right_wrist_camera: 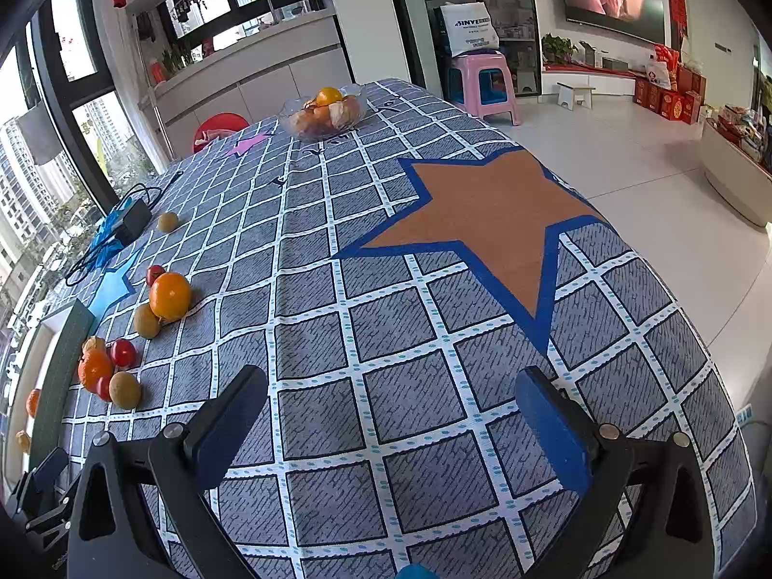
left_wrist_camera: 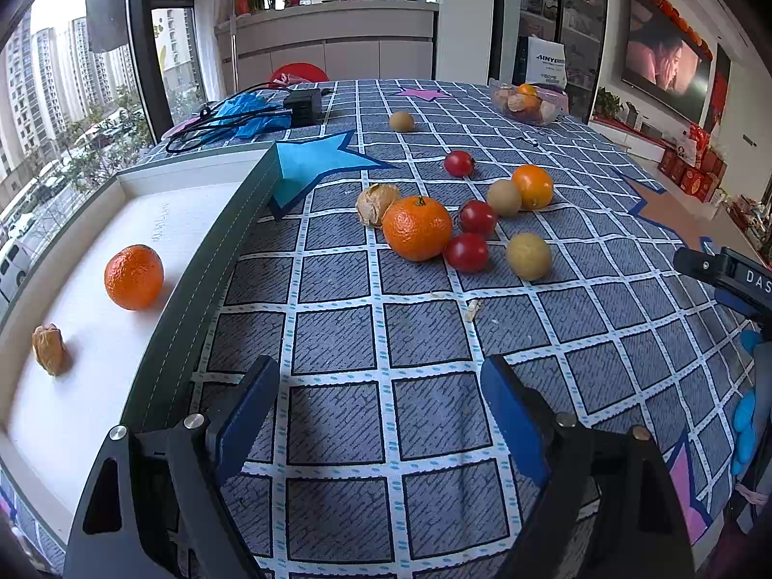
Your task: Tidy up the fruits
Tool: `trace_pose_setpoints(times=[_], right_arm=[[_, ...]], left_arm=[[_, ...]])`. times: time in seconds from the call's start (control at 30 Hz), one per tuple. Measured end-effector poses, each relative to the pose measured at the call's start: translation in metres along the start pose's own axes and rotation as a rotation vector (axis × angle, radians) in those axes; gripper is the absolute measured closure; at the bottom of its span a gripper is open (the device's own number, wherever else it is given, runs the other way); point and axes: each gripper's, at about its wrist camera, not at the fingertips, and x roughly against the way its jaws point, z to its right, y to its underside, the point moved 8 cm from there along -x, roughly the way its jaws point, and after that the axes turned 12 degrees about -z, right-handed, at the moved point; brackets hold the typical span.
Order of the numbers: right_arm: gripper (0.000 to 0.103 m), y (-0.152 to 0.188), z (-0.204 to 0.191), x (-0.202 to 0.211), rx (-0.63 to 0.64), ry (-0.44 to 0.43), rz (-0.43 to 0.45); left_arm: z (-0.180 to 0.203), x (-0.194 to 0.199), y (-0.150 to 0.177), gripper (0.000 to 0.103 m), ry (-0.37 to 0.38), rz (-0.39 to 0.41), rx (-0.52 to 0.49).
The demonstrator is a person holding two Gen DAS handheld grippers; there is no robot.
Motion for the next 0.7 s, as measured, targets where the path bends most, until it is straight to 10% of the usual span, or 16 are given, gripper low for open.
trace_pose_setpoints(times=[0.7], right_arm=[[0.0, -0.0001, 0.0001, 0.0002, 0.002, 0.004, -0.002]], left_arm=[[0.0, 0.0004, 0.0003, 0.015, 0.001, 0.001, 0.0]])
